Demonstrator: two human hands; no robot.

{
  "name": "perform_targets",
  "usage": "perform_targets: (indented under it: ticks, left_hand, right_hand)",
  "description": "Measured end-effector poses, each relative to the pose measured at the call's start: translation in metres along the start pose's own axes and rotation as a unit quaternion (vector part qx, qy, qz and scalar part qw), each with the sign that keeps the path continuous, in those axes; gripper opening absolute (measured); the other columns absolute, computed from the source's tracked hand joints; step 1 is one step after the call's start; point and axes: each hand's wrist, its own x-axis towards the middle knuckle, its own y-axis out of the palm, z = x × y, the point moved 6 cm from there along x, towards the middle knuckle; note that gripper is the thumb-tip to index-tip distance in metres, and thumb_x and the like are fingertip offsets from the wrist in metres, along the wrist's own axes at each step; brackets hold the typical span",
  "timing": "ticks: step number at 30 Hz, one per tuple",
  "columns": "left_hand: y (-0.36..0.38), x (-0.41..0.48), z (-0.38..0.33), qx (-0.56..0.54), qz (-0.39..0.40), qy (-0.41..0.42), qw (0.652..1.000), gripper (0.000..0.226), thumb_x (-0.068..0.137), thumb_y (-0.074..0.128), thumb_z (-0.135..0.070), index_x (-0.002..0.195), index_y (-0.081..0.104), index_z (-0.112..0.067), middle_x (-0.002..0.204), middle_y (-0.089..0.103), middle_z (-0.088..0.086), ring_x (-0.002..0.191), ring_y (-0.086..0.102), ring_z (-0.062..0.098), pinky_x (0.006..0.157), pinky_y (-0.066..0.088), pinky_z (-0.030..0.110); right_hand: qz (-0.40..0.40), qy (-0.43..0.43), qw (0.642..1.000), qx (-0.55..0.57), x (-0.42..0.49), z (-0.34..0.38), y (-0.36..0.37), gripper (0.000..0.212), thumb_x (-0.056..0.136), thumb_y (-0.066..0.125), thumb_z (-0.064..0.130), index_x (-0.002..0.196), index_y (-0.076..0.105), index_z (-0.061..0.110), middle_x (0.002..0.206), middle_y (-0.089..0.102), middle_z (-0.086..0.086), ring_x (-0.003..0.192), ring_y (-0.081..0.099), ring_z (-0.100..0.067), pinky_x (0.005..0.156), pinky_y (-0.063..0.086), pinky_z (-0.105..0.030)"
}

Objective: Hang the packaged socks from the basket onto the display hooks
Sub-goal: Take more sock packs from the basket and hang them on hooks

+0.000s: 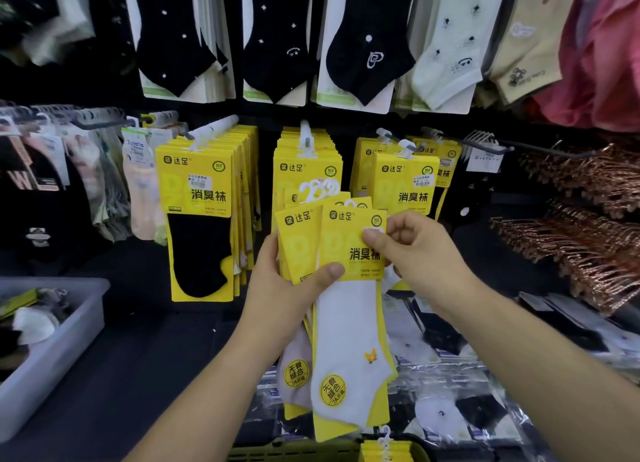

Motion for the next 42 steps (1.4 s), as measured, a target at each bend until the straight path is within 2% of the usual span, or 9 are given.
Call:
perform_targets:
  ticks: [5,9,13,17,22,25,29,32,42]
  left_hand:
    - [0.0,-0.001,0.003,-0.005,0.015,-0.011,1.0,0.062,0.069,0.092,-0.021,0.123,0.061,-0.028,0.112,0.081,-0.01,0.101,0.079,0.013,0.074,0.063,0.024]
    - [0.003,-0.002,0.005,0.026,0.021,-0.006,0.999,0.06,0.074,0.094,-0.02,0.122,0.06,-0.033,0.111,0.079,-0.017,0.101,0.078,0.008,0.078,0.063,0.024]
    - [0.003,-0.002,0.006,0.037,0.019,-0.003,0.999,0.061,0.074,0.09,-0.023,0.125,0.06,-0.029,0.114,0.078,-0.014,0.103,0.078,0.01,0.08,0.065,0.027]
    - [0.001,0.0,0.006,0.061,0.024,0.005,0.998,0.056,0.082,0.089,-0.009,0.124,0.059,-0.029,0.111,0.078,-0.018,0.101,0.078,0.007,0.078,0.063,0.024]
    - [0.001,0.0,0.005,0.072,0.032,0.009,0.997,0.056,0.081,0.09,-0.014,0.123,0.059,-0.034,0.114,0.077,-0.018,0.104,0.077,0.008,0.083,0.065,0.029]
    - [0.004,-0.001,0.0,0.059,0.035,0.015,0.998,0.059,0.073,0.087,-0.03,0.124,0.058,-0.033,0.113,0.077,-0.02,0.104,0.076,0.004,0.079,0.061,0.019]
    - [-0.001,0.002,-0.004,0.052,0.016,0.023,0.998,0.051,0.084,0.084,-0.018,0.125,0.057,-0.032,0.112,0.078,-0.022,0.102,0.075,-0.001,0.077,0.058,0.014]
    - [-0.007,0.006,-0.005,0.067,0.014,0.033,0.997,0.048,0.089,0.081,-0.008,0.121,0.058,-0.034,0.108,0.078,-0.023,0.098,0.076,-0.002,0.074,0.059,0.014]
    - [-0.014,0.007,-0.008,0.078,0.02,0.021,0.997,0.049,0.08,0.085,-0.026,0.118,0.059,-0.041,0.107,0.077,-0.027,0.097,0.075,-0.005,0.07,0.057,0.01]
  right_hand:
    - [0.048,0.054,0.996,0.046,-0.005,-0.021,-0.007,0.056,0.084,0.076,0.036,0.099,0.05,-0.011,0.098,0.061,-0.036,0.068,0.056,-0.024,0.054,0.044,-0.032]
    - [-0.004,-0.047,0.999,-0.017,0.002,0.002,-0.022,0.023,0.085,0.077,0.028,0.103,0.064,0.02,0.093,0.07,-0.003,0.087,0.066,-0.016,0.08,0.055,-0.032]
    - [0.018,-0.094,0.993,-0.074,0.012,0.024,-0.018,0.006,0.089,0.074,0.028,0.084,0.073,0.024,0.08,0.069,0.004,0.07,0.058,0.0,0.065,0.048,-0.013]
    - [0.059,-0.036,0.996,-0.049,0.016,0.023,-0.014,0.011,0.089,0.073,0.031,0.085,0.077,0.021,0.095,0.072,-0.009,0.081,0.064,-0.017,0.073,0.052,-0.026]
    - [0.106,0.049,0.993,-0.017,0.029,0.013,-0.02,0.012,0.091,0.07,0.023,0.081,0.077,0.02,0.087,0.075,0.005,0.083,0.062,-0.009,0.077,0.044,-0.024]
    - [0.082,0.013,0.996,-0.041,0.036,0.015,-0.028,0.012,0.093,0.069,0.023,0.084,0.077,0.02,0.072,0.07,0.015,0.064,0.058,0.007,0.06,0.042,-0.006]
    - [-0.011,-0.006,1.0,-0.022,0.054,0.023,-0.052,0.007,0.091,0.072,0.023,0.086,0.076,0.019,0.083,0.073,0.006,0.076,0.062,-0.001,0.07,0.046,-0.012]
    - [-0.08,-0.031,0.995,-0.049,0.068,0.035,-0.076,0.006,0.091,0.072,0.021,0.086,0.075,0.018,0.078,0.069,0.004,0.059,0.06,0.005,0.05,0.042,-0.007]
    - [-0.125,-0.149,0.96,-0.2,0.099,0.064,-0.081,0.019,0.092,0.068,0.022,0.076,0.073,0.031,0.073,0.067,0.013,0.058,0.055,0.01,0.054,0.041,-0.006]
